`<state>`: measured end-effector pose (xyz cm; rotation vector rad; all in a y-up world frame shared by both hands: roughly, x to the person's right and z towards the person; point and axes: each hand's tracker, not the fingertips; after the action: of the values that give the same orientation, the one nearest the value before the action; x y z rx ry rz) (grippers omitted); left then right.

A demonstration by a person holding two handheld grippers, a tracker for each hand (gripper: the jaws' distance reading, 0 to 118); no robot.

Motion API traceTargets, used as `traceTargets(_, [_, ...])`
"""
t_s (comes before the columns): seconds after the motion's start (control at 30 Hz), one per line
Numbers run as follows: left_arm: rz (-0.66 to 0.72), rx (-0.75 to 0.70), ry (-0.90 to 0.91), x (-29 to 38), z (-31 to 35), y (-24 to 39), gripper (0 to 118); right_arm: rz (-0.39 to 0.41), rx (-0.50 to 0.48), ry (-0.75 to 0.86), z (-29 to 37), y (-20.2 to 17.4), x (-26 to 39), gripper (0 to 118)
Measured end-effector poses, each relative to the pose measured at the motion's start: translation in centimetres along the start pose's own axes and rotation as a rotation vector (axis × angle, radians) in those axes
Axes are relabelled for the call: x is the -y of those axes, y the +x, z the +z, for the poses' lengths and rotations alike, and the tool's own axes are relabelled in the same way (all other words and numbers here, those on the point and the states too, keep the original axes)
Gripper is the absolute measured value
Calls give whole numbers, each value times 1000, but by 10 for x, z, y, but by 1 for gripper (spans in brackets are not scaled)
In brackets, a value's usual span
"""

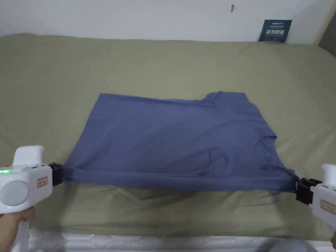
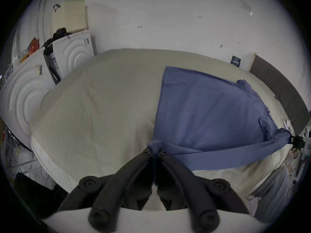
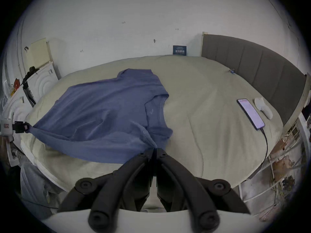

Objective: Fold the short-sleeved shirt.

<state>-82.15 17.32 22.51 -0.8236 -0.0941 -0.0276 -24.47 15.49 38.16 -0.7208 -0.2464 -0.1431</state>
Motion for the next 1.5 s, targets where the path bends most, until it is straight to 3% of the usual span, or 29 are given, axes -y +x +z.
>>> traceTargets(0.17, [1, 1, -37, 8, -4, 3, 3, -19, 2, -78, -12, 5, 7, 7])
traceTargets(0.2, [-4, 4, -46, 8, -4, 3, 4, -28, 2, -92, -13, 6, 6, 13])
traceTargets(0.23, [-3, 5, -55, 7, -5, 4, 14, -29, 5, -100, -14, 6, 5, 33])
traceTargets(0.27, [-1, 9, -68, 8, -4, 5, 56, -22, 40, -112, -12, 5, 4, 81])
traceTargets(0.3, [-4, 3, -74, 7, -3, 7, 98, -11, 58, -130, -8, 1, 1, 116])
traceTargets(0.33, [-7, -1, -78, 7, -2, 8, 118, -4, 64, -139, -7, 0, 1, 114])
traceTargets(0.37, [-6, 2, -79, 8, -2, 8, 113, -7, 86, -141, 1, -3, 0, 106])
traceTargets(0.4, [-25, 22, -49, 9, 7, 12, 111, 23, 52, -95, 12, -10, 0, 104])
traceTargets(0.47, [-28, -13, -50, 1, 15, 16, 109, 20, 79, -93, 9, -17, 6, 101])
traceTargets(0.5, [-26, -14, -49, 3, 14, 18, 103, 18, 79, -66, 14, -22, 7, 92])
traceTargets(0.53, [-27, -25, -44, 11, 8, 19, 86, 21, 74, -46, 18, -28, 8, 69])
traceTargets(0.57, [-30, -38, -37, 13, 10, 21, 42, 32, 71, -34, 11, -27, 1, 23])
traceTargets(0.6, [-34, -33, -27, 15, 14, 23, 1, 40, 73, -16, 13, -33, 1, 9])
traceTargets(0.83, [5, 1, -37, 26, 25, 25, 1, 89, 58, -13, 21, -62, 12, 9])
traceTargets(1.03, [42, 4, -96, 21, 16, -2, 4, 84, 40, -55, 14, -55, 15, 9])
traceTargets(1.07, [51, 12, -96, 20, 15, -6, 26, 88, 39, -62, 12, -53, 15, 9])
traceTargets(1.13, [52, 25, -103, 15, 9, -11, 108, 109, 56, -66, 9, -51, 14, 9])
traceTargets(1.17, [52, 29, -141, 13, 0, -12, 118, 109, 56, -70, 7, -49, 13, 9])
traceTargets(1.23, [54, 35, -137, 16, -3, -2, 105, 102, 51, -80, 3, -47, 12, 9])
traceTargets(1.3, [27, 8, -172, 17, -16, 8, 99, 99, 50, -93, 0, -45, 9, 9])
traceTargets(1.33, [11, 8, -187, 16, -23, 5, 89, 98, 48, -96, -1, -44, 8, 9])
traceTargets(1.4, [-16, -9, -212, 21, -28, 12, 13, 99, 57, -95, -1, -40, 6, 9])
traceTargets(1.47, [8, 65, -215, 21, -26, 11, 6, 101, 66, -97, 0, -35, 2, 11])
traceTargets(1.5, [30, 78, -209, 22, -24, 13, 6, 96, 66, -94, 1, -31, 1, 25])
